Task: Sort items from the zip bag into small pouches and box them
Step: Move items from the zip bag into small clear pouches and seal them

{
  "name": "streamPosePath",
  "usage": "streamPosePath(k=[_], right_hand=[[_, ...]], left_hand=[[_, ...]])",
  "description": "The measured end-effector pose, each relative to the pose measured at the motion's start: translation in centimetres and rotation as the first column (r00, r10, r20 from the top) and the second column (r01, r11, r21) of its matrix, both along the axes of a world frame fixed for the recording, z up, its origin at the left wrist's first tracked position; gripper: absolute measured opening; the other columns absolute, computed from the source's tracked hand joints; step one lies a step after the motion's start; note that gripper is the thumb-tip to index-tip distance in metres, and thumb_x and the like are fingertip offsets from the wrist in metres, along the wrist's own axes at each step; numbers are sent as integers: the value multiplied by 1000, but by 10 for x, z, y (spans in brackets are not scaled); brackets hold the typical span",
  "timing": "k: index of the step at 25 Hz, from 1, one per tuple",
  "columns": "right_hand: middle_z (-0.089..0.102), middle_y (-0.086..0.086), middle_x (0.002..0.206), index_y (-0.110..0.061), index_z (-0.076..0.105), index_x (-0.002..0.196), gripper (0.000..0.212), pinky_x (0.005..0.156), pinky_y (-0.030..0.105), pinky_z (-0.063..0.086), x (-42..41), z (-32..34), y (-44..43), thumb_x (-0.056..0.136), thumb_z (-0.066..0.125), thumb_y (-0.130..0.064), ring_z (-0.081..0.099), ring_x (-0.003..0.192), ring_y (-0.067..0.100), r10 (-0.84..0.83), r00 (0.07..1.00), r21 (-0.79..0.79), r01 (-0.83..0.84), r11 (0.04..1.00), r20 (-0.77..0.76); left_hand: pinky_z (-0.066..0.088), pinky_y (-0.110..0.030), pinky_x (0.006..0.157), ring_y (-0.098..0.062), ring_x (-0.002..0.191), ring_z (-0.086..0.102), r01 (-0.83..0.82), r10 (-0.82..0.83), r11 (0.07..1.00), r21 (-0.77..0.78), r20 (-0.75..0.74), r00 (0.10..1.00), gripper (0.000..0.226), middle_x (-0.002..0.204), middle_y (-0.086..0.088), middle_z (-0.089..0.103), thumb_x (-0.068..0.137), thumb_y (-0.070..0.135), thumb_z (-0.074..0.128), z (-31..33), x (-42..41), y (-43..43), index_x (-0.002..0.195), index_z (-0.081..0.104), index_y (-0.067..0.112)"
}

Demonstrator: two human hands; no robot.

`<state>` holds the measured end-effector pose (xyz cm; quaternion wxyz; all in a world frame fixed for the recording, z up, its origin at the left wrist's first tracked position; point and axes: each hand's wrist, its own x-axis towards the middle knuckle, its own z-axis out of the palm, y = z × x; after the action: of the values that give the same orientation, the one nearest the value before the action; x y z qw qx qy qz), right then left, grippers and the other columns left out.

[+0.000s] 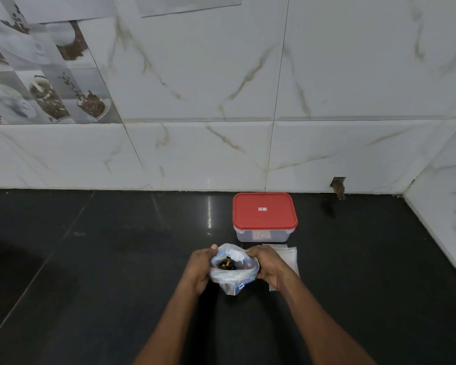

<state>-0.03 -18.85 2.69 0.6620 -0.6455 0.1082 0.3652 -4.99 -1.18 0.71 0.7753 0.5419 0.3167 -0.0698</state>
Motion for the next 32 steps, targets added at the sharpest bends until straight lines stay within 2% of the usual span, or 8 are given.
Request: streamPosePath(k=[5, 10, 14, 16, 20, 24, 28, 32], right_hand=[[66, 21, 83, 2, 67, 84, 19, 79, 44, 52, 0, -9, 4, 82, 51, -8, 65, 76, 33, -184, 900, 368, 339, 866, -396], [60, 12, 103, -7, 56, 114, 60, 71, 34, 53, -1, -3, 14, 55, 61, -12, 62, 85, 23, -181, 983, 69, 178, 982, 38], [56, 8, 124, -14, 49, 130, 48, 90, 34, 49, -12, 2, 25, 86, 63, -25, 57, 111, 25, 191, 864, -562, 122, 818, 466], [59, 10, 115, -8, 56, 115, 42, 79, 31, 46, -20, 4, 27, 91, 59, -43, 60, 106, 27, 309, 823, -750, 197, 632, 476], [65, 6, 108, -8, 60, 107, 40, 77, 31, 45, -39, 0, 40, 96, 51, -46, 63, 103, 24, 356, 829, -796, 164, 583, 432], [66, 7, 99, -14, 54, 94, 8, 72, 33, 46, -36, -6, 41, 95, 47, -11, 63, 93, 26, 254, 863, -758, 200, 621, 436], [69, 14, 88, -3, 61, 80, 11, 69, 39, 59, -19, -17, 22, 87, 53, -3, 65, 77, 28, -182, 963, -388, 248, 888, 198], [65, 12, 82, -8, 61, 91, 19, 59, 31, 51, -17, -8, 10, 97, 43, -2, 60, 71, 21, -294, 944, -62, 287, 956, -150]], left_hand=[[57, -54, 87, -38, 100, 65, -153, 116, 819, -554, -102, 988, 50, 99, -24, 70, 94, 47, 65, -4, -9, 14, 92, 70, -3], [56, -32, 63, -25, 79, 69, 156, -151, 978, 140, -45, 988, 49, 93, -14, 75, 74, 25, 85, -1, -23, -1, 111, 67, -2], [52, -34, 69, -24, 76, 66, 158, -17, 599, 785, -186, 982, 26, 80, -6, 71, 87, 34, 71, 2, -22, -13, 80, 65, 9], [50, -34, 69, -28, 86, 68, 199, 20, 497, 845, -240, 971, 36, 90, -6, 71, 86, 46, 66, 3, -25, -20, 91, 66, 10], [46, -32, 69, -28, 89, 67, 241, -87, 402, 884, -225, 971, 37, 98, -1, 62, 85, 52, 65, 6, -20, -27, 96, 60, 17], [46, -27, 53, -19, 58, 58, 144, -44, 615, 775, -149, 988, 28, 56, 2, 58, 80, 26, 77, 3, -11, -13, 65, 64, 7], [60, -36, 69, -28, 66, 70, 107, -87, 961, 255, -89, 992, 23, 81, -23, 74, 82, 9, 81, -9, -13, 9, 91, 73, -10], [61, -39, 66, -25, 60, 70, 51, -36, 996, 78, -181, 983, 6, 73, -16, 74, 92, 0, 68, -8, -14, 18, 96, 70, -4]])
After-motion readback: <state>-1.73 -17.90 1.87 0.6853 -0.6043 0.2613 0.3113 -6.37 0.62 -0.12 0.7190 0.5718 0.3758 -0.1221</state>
